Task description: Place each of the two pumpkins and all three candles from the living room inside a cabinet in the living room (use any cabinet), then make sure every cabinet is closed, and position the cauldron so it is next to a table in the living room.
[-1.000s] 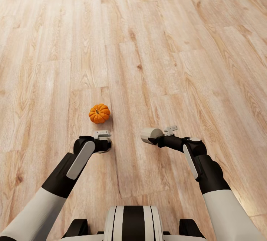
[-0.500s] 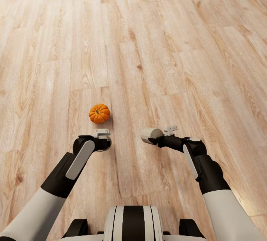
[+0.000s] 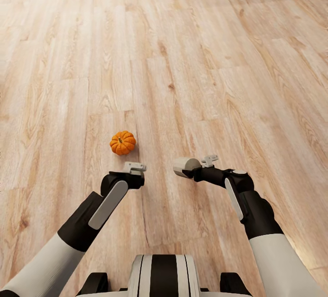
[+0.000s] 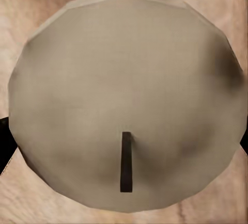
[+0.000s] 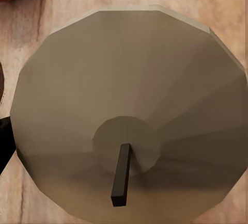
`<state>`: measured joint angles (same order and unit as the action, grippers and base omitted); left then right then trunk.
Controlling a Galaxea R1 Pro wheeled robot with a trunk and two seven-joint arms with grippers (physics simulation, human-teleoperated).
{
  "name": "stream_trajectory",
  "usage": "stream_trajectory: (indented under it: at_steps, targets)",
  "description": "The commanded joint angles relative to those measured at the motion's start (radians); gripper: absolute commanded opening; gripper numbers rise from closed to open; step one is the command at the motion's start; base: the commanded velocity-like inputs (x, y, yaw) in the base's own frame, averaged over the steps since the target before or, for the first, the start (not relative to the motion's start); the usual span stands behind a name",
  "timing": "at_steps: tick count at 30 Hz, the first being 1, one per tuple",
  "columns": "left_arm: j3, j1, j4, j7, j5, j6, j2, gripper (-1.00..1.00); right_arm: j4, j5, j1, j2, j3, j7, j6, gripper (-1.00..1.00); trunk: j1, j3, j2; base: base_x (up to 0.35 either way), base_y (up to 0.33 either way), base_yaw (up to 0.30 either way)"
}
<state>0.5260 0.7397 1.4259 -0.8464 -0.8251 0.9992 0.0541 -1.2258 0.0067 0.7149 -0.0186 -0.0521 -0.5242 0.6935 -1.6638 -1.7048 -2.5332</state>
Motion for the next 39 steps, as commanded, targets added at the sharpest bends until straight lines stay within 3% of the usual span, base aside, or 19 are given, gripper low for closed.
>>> stream_trajectory:
  at_steps: [1,11,16,17,18,19,31,39]
  targets:
    - [0.0,0.0,0.0,0.0,0.0,0.001,0.0,-1.0,0.0,-0.002,0.0,0.0,0.0,0.001,0.001,-1.0,0.0,0.004,0.0,0.0,0.0,0.0]
    - [-0.005,0.001,0.008,0.0,-0.001,0.002,0.0,-1.0,-0.001,-0.001,0.0,0.0,-0.001,0.001,0.007,-1.0,0.005,0.043,0.003,0.0,0.0,0.0]
    - [-0.041,0.001,0.007,0.0,-0.006,0.004,0.002,-1.0,0.0,-0.002,0.0,0.0,-0.003,0.001,0.009,-1.0,0.007,0.062,0.004,0.0,0.0,0.0]
    - [-0.043,0.001,0.007,0.0,-0.014,0.004,0.003,-1.0,0.0,-0.002,0.0,0.0,-0.003,0.001,0.008,-1.0,0.008,0.066,0.004,0.0,0.0,0.0]
    - [-0.048,0.001,0.007,0.0,-0.092,0.004,0.006,-1.0,0.0,0.001,0.0,0.001,-0.003,0.001,0.008,-1.0,0.008,0.07,0.004,0.0,0.0,0.0]
    - [-0.056,0.001,0.007,0.0,-0.103,0.004,0.009,-1.0,0.0,0.003,0.0,0.002,-0.002,0.003,0.01,-1.0,0.008,0.074,0.004,0.0,0.0,0.0]
    - [-0.103,0.001,-0.007,0.0,-0.109,0.005,0.01,-1.0,0.013,0.0,0.0,0.002,-0.002,0.013,0.014,-1.0,0.014,0.12,0.007,0.0,0.0,0.0]
    - [-0.123,0.001,-0.011,0.0,-0.108,0.004,0.013,-1.0,0.045,0.056,0.0,0.009,-0.005,0.03,0.014,-1.0,0.017,0.151,0.009,0.0,0.0,0.0]
